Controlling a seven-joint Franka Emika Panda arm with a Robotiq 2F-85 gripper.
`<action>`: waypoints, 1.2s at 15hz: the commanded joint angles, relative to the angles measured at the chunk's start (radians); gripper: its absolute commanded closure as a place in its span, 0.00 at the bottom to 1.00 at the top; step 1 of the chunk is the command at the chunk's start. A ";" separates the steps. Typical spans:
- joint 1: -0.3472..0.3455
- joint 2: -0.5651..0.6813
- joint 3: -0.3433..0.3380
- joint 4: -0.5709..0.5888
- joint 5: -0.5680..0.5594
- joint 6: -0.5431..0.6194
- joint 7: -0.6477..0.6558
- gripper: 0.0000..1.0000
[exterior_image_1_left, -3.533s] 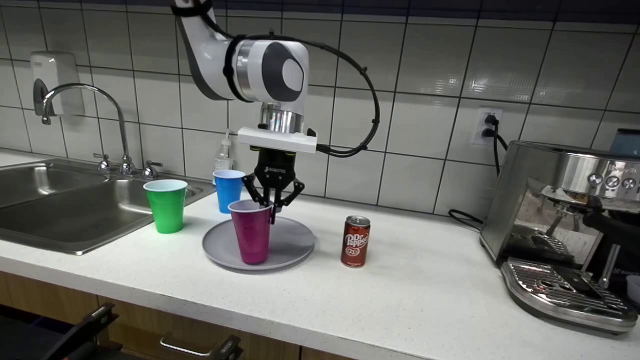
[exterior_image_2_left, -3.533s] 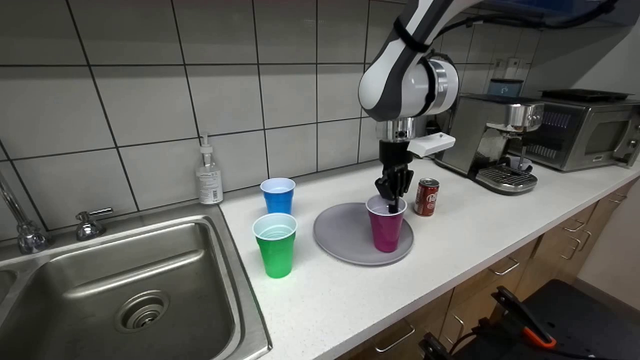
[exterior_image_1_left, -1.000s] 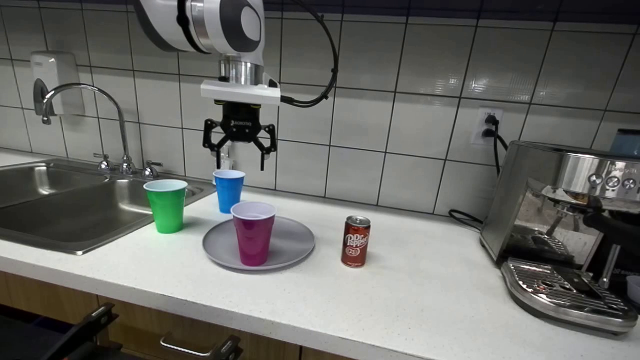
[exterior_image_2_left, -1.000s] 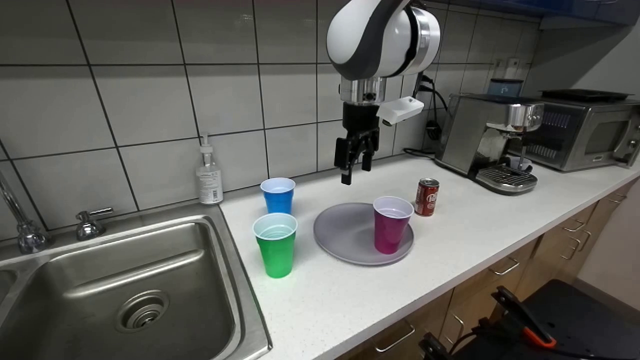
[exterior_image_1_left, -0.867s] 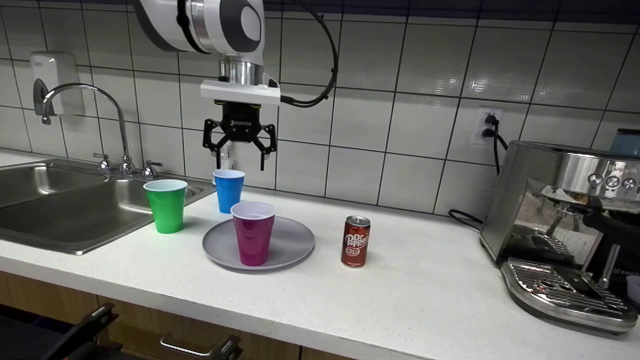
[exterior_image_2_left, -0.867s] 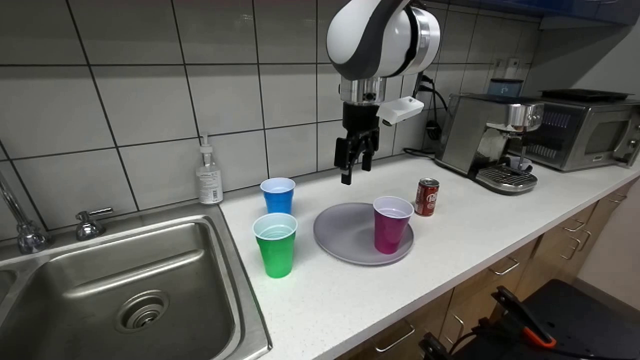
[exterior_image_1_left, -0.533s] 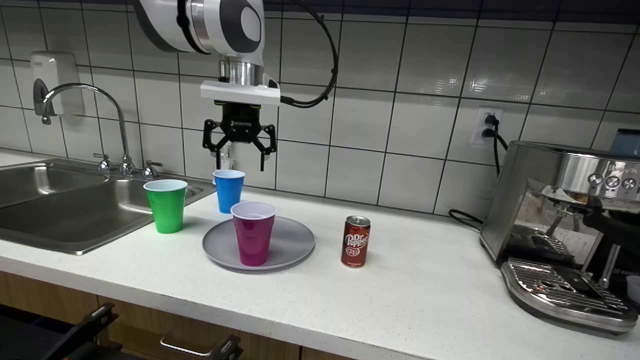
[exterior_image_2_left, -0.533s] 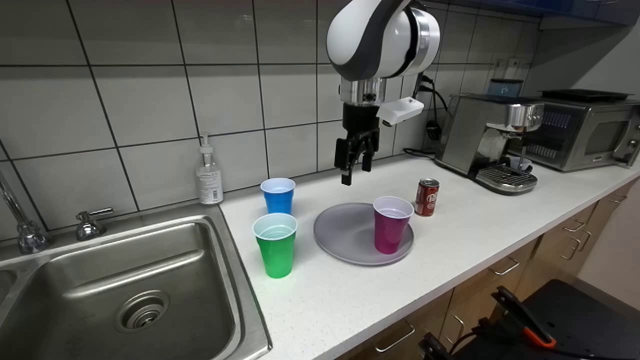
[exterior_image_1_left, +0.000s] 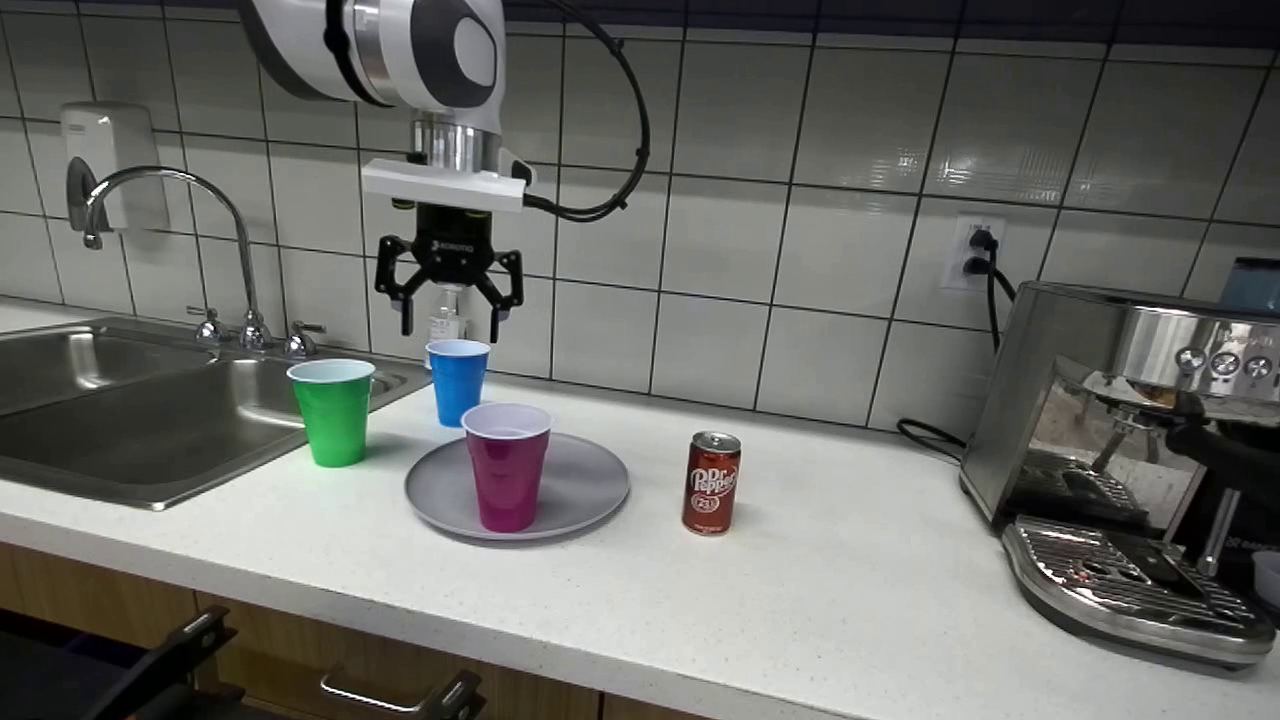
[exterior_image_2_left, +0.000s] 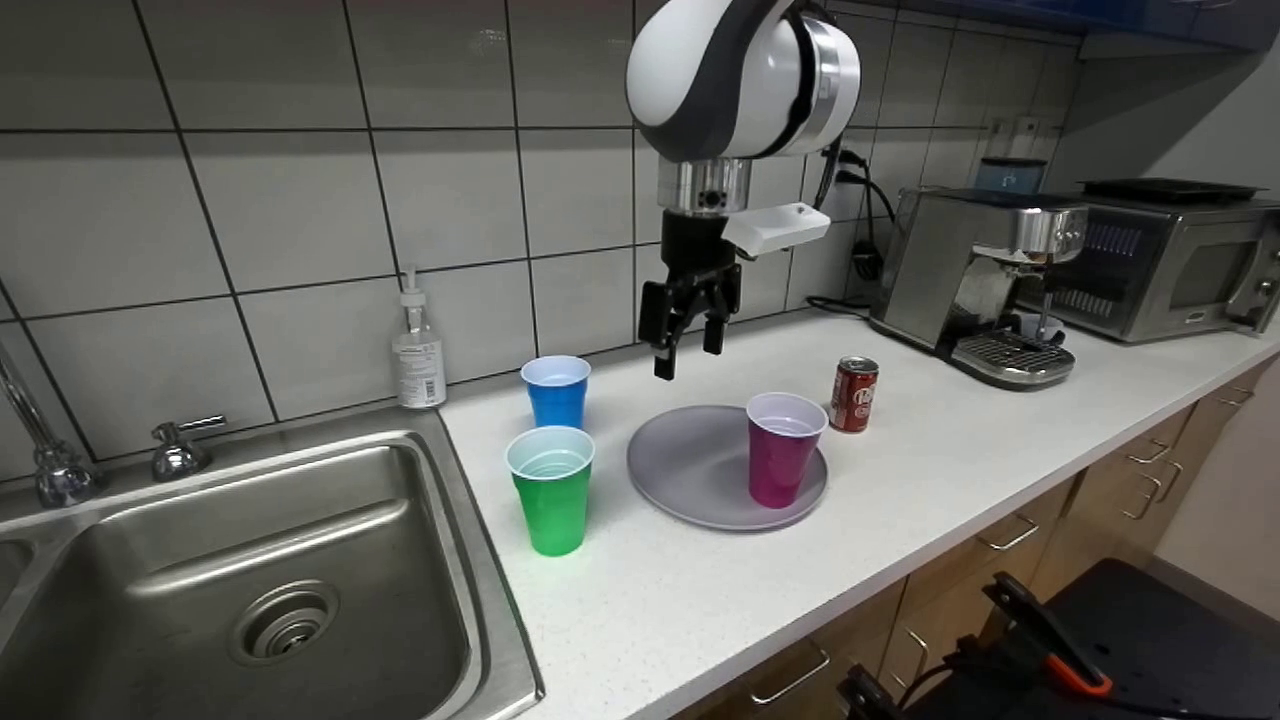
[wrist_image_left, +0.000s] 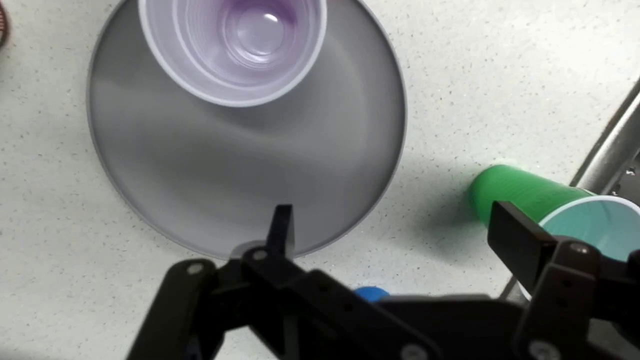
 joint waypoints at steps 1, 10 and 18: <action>0.018 0.002 0.028 0.007 0.043 0.000 0.074 0.00; 0.072 0.034 0.077 0.031 0.041 0.029 0.214 0.00; 0.103 0.168 0.080 0.149 -0.016 0.054 0.349 0.00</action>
